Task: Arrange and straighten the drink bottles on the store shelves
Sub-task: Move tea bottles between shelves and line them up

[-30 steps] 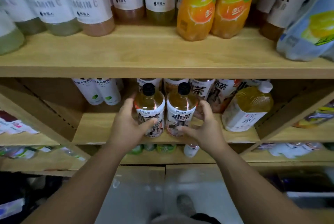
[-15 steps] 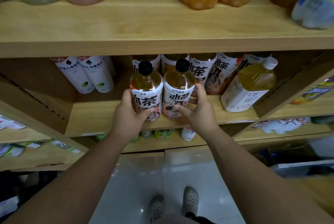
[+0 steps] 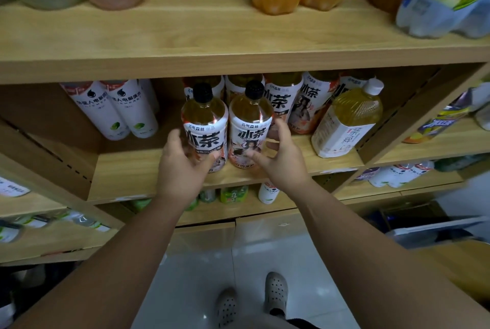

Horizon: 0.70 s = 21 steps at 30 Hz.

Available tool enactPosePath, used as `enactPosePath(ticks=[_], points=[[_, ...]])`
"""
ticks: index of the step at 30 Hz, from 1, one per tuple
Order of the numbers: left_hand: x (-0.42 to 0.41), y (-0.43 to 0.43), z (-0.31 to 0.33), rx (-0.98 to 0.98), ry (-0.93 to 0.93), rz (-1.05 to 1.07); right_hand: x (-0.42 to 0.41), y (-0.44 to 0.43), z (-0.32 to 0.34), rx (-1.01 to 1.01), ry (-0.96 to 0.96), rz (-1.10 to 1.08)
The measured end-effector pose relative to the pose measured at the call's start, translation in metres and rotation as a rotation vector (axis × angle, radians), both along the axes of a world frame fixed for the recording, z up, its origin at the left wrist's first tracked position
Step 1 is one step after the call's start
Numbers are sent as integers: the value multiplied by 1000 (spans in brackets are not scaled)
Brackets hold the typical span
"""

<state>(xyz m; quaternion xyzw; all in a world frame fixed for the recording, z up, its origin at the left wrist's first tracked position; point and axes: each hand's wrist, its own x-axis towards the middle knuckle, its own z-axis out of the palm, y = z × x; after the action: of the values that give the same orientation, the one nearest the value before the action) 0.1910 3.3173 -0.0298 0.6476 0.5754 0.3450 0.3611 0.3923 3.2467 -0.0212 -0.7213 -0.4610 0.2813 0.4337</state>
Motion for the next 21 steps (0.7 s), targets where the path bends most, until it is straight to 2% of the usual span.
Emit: enactPosePath(ticks=[3, 6, 10, 14, 18, 21], points=[[2, -26, -3, 172, -22, 134, 11, -23, 1, -14, 9, -47], [24, -57, -2, 256, -59, -7, 36, -47, 4, -14, -28, -153], [75, -78, 9, 183, -37, -254, 81, -74, 10, 16, -57, -288], [133, -73, 30, 61, 45, -381, 127, -87, 15, 40, -59, -386], [189, -57, 42, -3, 148, -400, 165, -84, 22, 47, -49, -281], [224, -45, 41, -44, 74, -419, 184, -77, 39, 5, -64, -137]])
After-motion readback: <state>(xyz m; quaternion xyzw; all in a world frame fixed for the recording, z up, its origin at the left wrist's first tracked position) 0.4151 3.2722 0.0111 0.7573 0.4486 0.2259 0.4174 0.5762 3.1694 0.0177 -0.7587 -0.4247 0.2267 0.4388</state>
